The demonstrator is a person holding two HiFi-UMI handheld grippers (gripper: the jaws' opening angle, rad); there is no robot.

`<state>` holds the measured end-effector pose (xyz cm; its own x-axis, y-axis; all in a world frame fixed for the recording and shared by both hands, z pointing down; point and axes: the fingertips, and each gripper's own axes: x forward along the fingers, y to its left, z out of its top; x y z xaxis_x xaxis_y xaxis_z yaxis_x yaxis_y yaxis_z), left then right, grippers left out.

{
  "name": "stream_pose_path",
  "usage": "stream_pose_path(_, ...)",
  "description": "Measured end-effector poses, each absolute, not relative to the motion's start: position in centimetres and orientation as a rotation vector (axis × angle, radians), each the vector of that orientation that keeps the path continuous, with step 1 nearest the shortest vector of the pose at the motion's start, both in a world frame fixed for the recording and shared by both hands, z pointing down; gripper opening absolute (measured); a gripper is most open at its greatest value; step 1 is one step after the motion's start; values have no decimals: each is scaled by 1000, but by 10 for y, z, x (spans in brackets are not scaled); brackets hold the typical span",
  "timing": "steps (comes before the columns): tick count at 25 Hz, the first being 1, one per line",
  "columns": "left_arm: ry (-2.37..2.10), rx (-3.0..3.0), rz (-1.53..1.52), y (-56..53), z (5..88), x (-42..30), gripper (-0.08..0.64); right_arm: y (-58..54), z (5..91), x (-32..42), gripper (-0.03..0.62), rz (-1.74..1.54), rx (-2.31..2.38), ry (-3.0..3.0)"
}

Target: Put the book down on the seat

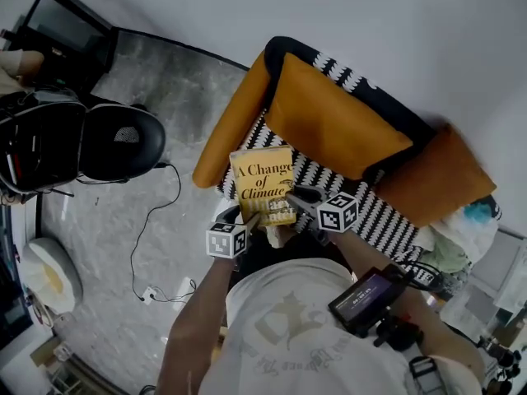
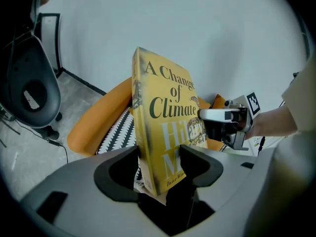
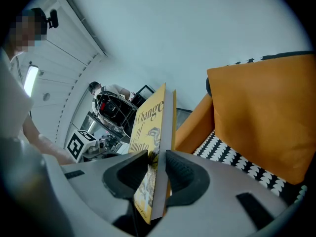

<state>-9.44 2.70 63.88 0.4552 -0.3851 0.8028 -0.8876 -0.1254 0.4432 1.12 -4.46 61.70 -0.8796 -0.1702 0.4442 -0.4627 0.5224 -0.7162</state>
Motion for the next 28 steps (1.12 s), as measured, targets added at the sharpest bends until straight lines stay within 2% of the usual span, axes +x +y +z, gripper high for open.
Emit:
stream_pose_path(22, -993, 1604, 638, 41, 751, -87, 275, -34, 730, 15, 123, 1374, 554, -2274)
stream_pose_path(28, -986, 1571, 613, 18, 777, -86, 275, -60, 753, 14, 123, 1387, 552, -2243)
